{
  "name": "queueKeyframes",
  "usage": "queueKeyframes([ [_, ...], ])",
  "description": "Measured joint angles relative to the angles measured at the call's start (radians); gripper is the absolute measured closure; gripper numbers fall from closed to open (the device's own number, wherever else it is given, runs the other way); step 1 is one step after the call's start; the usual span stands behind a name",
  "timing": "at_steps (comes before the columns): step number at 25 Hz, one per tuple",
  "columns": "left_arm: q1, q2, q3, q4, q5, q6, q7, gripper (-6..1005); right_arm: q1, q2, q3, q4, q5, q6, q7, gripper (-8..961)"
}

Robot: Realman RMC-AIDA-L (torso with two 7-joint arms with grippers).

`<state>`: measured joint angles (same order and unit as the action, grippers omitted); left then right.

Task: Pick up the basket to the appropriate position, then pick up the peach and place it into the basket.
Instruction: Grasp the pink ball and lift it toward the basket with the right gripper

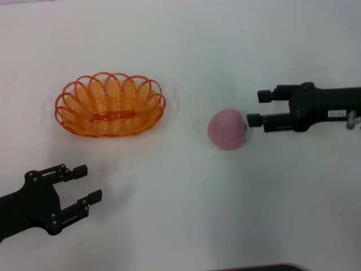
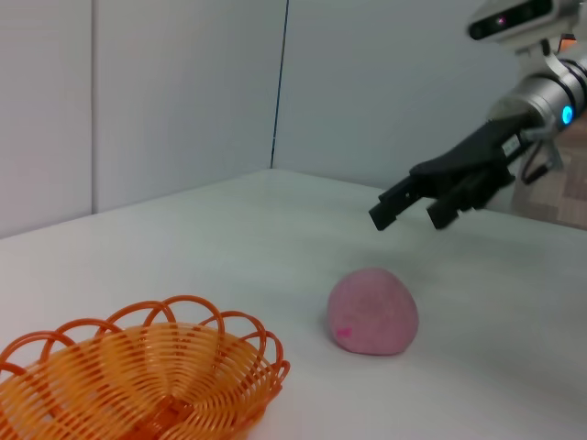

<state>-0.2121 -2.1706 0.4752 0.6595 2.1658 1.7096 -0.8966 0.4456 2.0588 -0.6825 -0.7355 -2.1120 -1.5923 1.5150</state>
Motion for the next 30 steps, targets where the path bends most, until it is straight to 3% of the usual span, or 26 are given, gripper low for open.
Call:
queueKeyframes([
  [6,0.0,0.0,-0.004,0.0,0.0,0.008,-0.002,446,0.072,-0.012,0.004,-0.073,-0.098,-0.027,0.271,140],
  [16,-0.001,0.001,-0.003,0.005,0.007,0.009,-0.016,447,0.184,-0.009,0.001,-0.235,-0.282,-0.114,0.576,143],
  [26,-0.004,0.002,-0.003,0.007,0.008,0.019,-0.017,448,0.269,0.013,-0.038,-0.257,-0.423,-0.116,0.628,137],
  [30,-0.004,0.003,-0.003,0.008,0.005,0.028,-0.018,449,0.279,0.018,-0.081,-0.261,-0.443,-0.111,0.63,93],
])
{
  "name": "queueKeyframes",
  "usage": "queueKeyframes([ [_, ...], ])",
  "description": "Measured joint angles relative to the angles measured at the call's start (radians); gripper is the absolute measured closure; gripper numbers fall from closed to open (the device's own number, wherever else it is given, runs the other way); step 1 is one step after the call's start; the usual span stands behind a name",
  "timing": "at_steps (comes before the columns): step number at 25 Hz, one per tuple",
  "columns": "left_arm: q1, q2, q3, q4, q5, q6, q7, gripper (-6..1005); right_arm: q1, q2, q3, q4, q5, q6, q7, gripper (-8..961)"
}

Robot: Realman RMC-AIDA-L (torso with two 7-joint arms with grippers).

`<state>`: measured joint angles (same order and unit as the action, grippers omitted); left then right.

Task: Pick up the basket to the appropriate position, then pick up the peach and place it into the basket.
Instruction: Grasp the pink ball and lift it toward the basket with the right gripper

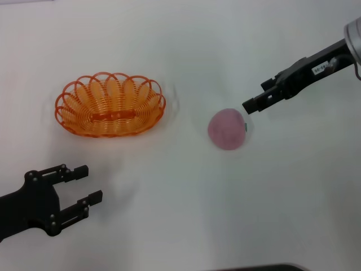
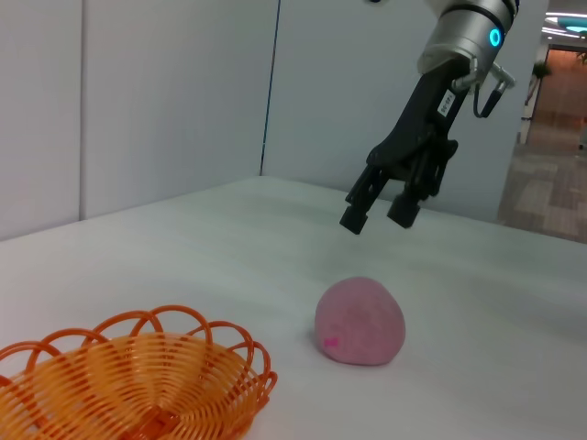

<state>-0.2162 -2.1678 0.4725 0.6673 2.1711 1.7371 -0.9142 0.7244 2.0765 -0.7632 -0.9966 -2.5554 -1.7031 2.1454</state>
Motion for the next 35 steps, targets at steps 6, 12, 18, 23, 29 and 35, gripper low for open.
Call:
queueKeyframes([
  [6,0.001,0.0,0.0,0.003,-0.002,0.006,0.0,450,0.008,0.006,-0.079,-0.001,-0.004,0.017,-0.013,28],
  [12,0.003,0.0,0.0,0.003,-0.003,0.006,0.0,448,0.023,0.01,-0.16,-0.003,-0.025,0.058,-0.023,7],
  [18,0.001,0.0,-0.006,0.003,-0.003,0.006,0.0,450,0.026,0.019,-0.264,0.001,-0.028,0.104,-0.025,6],
  [23,0.0,0.0,-0.008,0.003,-0.003,0.008,0.0,449,0.033,0.021,-0.287,0.006,-0.022,0.114,-0.03,6],
  [29,0.0,0.0,-0.008,0.003,-0.002,0.01,-0.007,449,0.035,0.024,-0.346,0.008,-0.01,0.135,-0.033,7],
  [35,-0.002,0.0,-0.008,0.003,0.0,0.01,-0.011,450,0.04,0.025,-0.379,0.035,0.015,0.162,-0.033,7],
])
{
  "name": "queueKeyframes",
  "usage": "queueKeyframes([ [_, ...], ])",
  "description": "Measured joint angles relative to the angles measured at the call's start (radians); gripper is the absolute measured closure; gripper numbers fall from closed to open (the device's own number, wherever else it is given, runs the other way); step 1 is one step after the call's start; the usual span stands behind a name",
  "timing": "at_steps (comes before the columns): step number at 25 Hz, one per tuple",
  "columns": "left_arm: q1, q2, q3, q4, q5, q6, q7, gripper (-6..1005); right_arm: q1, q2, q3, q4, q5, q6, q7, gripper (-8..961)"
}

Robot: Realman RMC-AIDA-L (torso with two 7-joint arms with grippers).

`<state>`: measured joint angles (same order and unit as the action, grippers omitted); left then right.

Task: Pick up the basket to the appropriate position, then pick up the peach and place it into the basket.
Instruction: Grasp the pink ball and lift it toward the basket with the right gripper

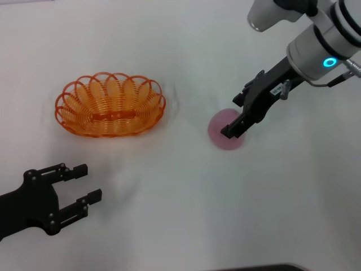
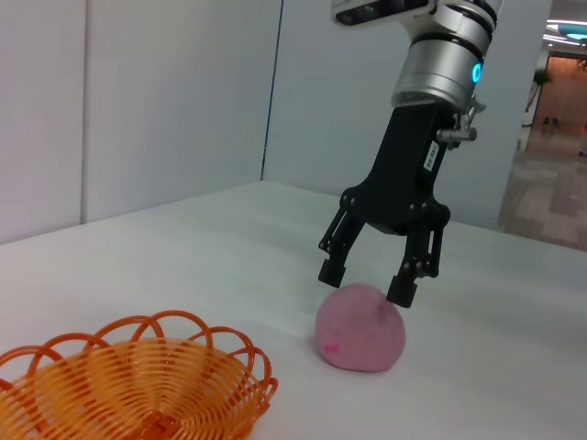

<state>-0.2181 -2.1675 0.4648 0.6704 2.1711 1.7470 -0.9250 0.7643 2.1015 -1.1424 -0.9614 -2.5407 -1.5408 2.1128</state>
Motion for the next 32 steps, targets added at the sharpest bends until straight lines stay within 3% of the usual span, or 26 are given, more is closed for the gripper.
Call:
queueKeyframes([
  [14,-0.001,0.0,0.0,0.001,0.002,0.002,-0.013,449,0.011,0.0,-0.075,0.05,0.002,0.08,0.009,27],
  [32,-0.003,0.002,-0.002,0.005,-0.002,0.008,-0.014,450,0.027,-0.007,-0.036,0.088,0.004,0.1,0.046,147],
])
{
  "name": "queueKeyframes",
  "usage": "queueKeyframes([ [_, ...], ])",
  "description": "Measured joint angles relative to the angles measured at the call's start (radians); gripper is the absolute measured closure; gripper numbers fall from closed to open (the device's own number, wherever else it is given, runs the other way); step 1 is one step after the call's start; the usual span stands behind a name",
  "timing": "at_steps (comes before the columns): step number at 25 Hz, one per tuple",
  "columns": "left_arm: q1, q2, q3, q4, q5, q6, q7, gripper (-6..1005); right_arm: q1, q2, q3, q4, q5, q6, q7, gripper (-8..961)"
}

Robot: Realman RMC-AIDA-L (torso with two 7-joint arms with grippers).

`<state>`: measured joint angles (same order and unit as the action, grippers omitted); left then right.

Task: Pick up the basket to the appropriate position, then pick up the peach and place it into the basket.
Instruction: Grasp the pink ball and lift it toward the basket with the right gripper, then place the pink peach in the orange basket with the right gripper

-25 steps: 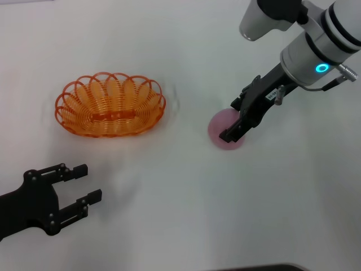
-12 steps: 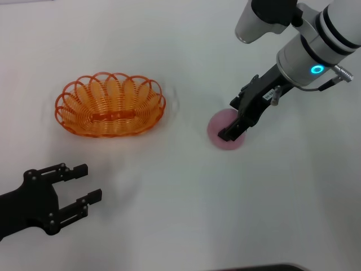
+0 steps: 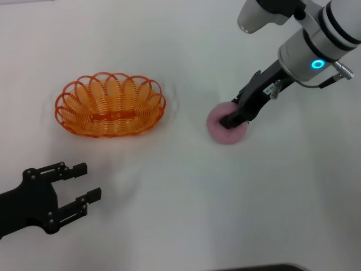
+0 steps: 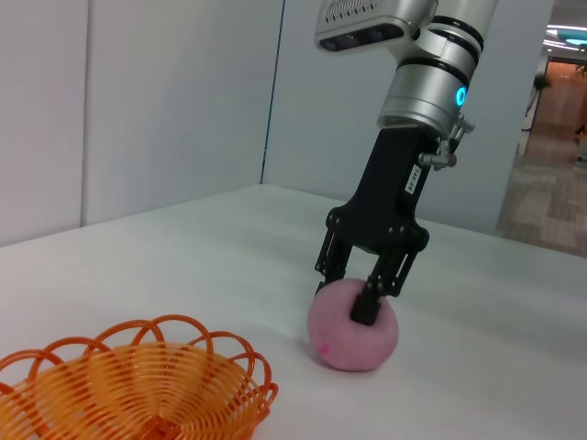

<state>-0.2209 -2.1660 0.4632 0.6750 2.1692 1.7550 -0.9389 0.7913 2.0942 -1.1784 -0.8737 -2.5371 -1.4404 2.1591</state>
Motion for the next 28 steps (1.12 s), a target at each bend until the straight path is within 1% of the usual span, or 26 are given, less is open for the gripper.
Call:
queueKeyframes([
  [3,0.0,0.0,0.0,0.0,0.0,0.0,0.0,449,0.0,0.0,0.006,0.0,0.0,-0.002,-0.005,386],
  [8,0.001,0.0,0.0,0.0,0.0,0.001,0.0,448,-0.005,-0.001,0.01,-0.002,0.032,-0.009,-0.015,614],
  [12,0.002,0.0,0.0,0.0,0.002,0.002,0.0,448,-0.011,-0.006,0.027,-0.007,0.091,-0.035,-0.039,645],
  [16,0.002,0.0,0.0,-0.001,0.002,0.002,0.0,449,-0.012,-0.007,0.087,-0.008,0.116,-0.052,-0.062,680],
  [19,0.002,0.0,0.0,-0.003,0.003,0.004,0.0,450,-0.013,-0.008,0.136,-0.008,0.171,-0.084,-0.097,709],
  [23,0.001,0.0,0.0,-0.003,0.003,0.004,0.0,450,-0.017,-0.01,0.188,-0.006,0.235,-0.102,-0.138,714],
  [28,0.0,0.0,0.0,-0.004,0.004,0.006,0.0,449,-0.017,-0.006,0.196,0.005,0.28,-0.075,-0.167,720],
])
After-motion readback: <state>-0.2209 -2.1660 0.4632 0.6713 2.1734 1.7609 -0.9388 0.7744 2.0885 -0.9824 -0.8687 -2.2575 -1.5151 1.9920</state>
